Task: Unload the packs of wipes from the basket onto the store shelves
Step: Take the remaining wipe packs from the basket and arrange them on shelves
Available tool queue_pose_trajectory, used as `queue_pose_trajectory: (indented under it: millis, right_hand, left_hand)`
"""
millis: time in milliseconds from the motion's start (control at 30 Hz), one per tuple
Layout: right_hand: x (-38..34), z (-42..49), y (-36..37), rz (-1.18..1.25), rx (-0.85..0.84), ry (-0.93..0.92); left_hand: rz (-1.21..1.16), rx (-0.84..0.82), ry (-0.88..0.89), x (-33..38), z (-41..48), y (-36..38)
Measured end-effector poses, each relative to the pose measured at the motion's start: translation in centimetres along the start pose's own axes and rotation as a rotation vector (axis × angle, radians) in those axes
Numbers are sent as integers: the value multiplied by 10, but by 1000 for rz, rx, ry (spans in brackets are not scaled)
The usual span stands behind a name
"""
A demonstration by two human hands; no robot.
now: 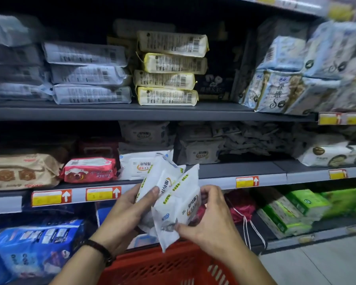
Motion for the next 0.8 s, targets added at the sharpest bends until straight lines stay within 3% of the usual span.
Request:
queue_pose_trajectory:
  millis: [200,400,633,800]
  right_hand:
    - [47,75,-25,18,348,250]
    - [85,134,-16,-110,454,343]
    - [118,146,18,-387,389,285]
    - [124,156,-3,-307,218,296]
  left_hand:
    - [10,176,75,5,19,-20]
    - [223,302,223,3,26,-23]
    - [435,406,317,0,36,-10]
    - [546,381,330,10,37,8]
Point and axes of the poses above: each hand's wrist, its own z-axis towards the middle knuckle, its own y-axis out of the palm, x = y × z, the point moved 4 cm from there along z, towards the middle knuckle, and after that the axes turned 11 degrees about -y, right-handed, at the moved point
